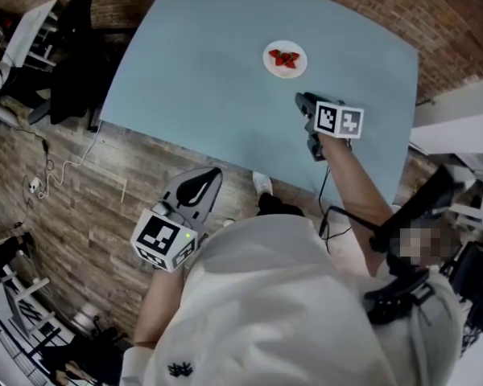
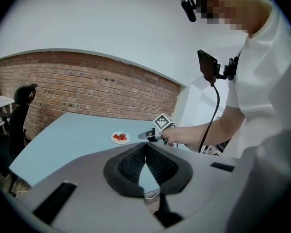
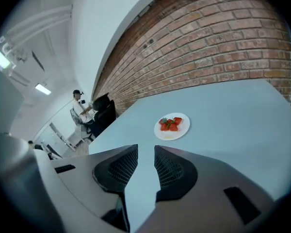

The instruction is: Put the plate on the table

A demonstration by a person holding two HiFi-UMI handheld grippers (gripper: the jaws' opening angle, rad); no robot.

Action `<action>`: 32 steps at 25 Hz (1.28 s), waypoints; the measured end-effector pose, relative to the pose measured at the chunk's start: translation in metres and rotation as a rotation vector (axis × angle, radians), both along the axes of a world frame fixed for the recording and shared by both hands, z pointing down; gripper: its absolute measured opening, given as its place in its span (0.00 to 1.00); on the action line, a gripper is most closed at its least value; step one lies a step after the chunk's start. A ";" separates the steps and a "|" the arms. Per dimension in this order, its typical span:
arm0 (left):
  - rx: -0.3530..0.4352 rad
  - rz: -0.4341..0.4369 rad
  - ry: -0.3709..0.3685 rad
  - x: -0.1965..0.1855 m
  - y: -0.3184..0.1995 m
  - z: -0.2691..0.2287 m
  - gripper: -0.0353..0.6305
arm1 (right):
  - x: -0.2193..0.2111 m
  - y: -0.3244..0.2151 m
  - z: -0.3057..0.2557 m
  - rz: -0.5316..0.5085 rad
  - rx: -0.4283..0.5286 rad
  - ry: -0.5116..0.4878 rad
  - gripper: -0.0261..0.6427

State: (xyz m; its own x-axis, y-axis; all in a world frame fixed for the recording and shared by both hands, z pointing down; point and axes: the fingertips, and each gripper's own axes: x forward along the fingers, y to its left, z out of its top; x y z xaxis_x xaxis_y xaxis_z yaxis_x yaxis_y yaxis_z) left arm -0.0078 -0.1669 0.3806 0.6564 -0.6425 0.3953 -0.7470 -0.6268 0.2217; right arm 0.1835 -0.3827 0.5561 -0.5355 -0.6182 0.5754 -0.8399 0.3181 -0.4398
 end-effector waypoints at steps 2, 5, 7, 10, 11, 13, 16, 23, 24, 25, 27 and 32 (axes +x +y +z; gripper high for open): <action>0.024 0.001 0.009 -0.010 0.014 -0.003 0.06 | -0.013 0.030 -0.015 -0.053 0.021 0.039 0.21; 0.038 -0.014 0.023 -0.029 0.035 -0.007 0.06 | -0.031 0.074 -0.039 -0.126 0.072 0.086 0.13; 0.046 -0.013 0.030 -0.039 0.052 -0.006 0.06 | -0.041 0.103 -0.052 -0.163 0.108 0.098 0.06; 0.064 -0.028 0.029 -0.054 0.076 -0.012 0.06 | -0.056 0.149 -0.064 -0.205 0.140 0.110 0.05; 0.073 -0.036 0.029 -0.060 0.083 -0.014 0.06 | -0.061 0.165 -0.066 -0.217 0.142 0.113 0.05; 0.087 -0.045 0.032 -0.072 0.101 -0.014 0.06 | -0.074 0.197 -0.073 -0.250 0.151 0.120 0.05; 0.090 -0.034 0.040 -0.084 0.128 -0.008 0.06 | -0.092 0.243 -0.086 -0.298 0.185 0.134 0.05; 0.086 -0.001 0.062 -0.089 0.177 -0.003 0.06 | -0.116 0.318 -0.108 -0.339 0.246 0.154 0.05; 0.088 0.011 0.064 -0.088 0.182 -0.002 0.06 | -0.117 0.327 -0.110 -0.341 0.253 0.160 0.05; 0.091 0.024 0.065 -0.087 0.186 -0.001 0.06 | -0.118 0.334 -0.113 -0.343 0.259 0.167 0.05; 0.089 0.042 0.062 -0.085 0.194 -0.001 0.06 | -0.123 0.347 -0.117 -0.353 0.269 0.174 0.05; 0.085 0.074 0.060 -0.080 0.213 -0.002 0.06 | -0.129 0.373 -0.127 -0.376 0.289 0.192 0.05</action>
State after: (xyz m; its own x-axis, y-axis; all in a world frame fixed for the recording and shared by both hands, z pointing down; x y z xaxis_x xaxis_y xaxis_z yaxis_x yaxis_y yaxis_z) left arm -0.0873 0.0466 0.3787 0.7239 -0.6210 0.3005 -0.6852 -0.6979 0.2084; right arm 0.0541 -0.0099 0.4296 -0.6531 -0.5515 0.5190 -0.7007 0.7000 -0.1379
